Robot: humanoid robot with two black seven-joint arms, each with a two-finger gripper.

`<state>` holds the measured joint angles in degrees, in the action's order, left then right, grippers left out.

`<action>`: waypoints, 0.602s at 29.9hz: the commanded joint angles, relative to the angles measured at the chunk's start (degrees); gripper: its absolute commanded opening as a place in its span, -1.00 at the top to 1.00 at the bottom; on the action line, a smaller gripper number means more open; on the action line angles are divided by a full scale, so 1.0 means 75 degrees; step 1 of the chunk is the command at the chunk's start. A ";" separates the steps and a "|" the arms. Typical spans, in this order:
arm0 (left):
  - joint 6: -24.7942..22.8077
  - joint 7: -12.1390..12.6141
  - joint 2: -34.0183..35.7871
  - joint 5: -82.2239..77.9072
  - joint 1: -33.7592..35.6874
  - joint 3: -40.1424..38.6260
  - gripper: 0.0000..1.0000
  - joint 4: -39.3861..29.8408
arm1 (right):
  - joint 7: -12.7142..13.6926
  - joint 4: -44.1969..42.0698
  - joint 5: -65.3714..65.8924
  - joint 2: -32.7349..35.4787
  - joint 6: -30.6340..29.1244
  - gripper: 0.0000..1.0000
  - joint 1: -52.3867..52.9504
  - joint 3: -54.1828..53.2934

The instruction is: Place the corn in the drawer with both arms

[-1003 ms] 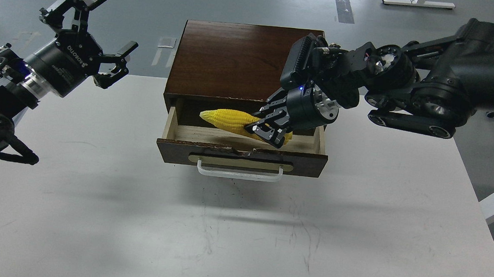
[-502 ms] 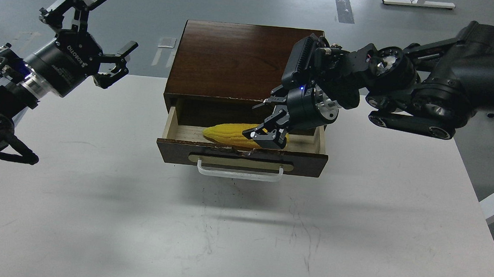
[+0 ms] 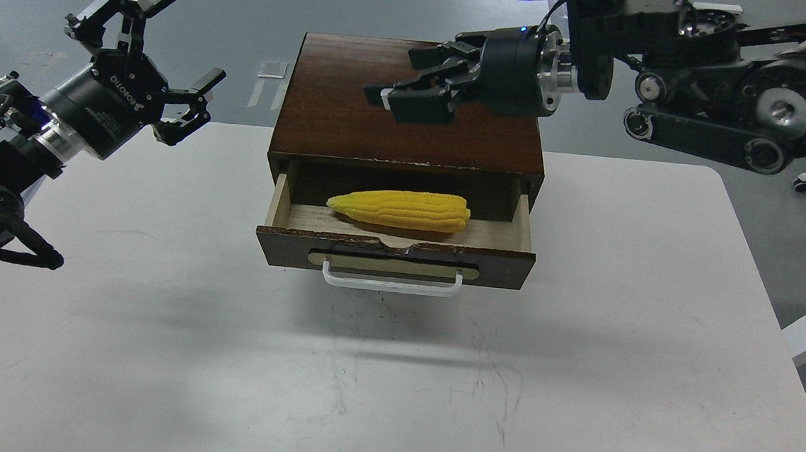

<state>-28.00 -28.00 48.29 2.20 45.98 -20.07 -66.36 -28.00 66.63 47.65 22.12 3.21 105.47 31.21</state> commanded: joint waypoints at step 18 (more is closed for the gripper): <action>0.0000 0.0000 -0.0367 0.0011 -0.0259 -0.0055 -0.96 0.0105 | 0.0000 0.0011 -0.5591 0.1949 -0.0065 -0.96 -0.7277 -0.6762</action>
<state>-28.00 -28.00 46.27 2.29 44.42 -20.35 -65.90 -27.99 66.47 9.82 36.80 2.93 55.33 -15.21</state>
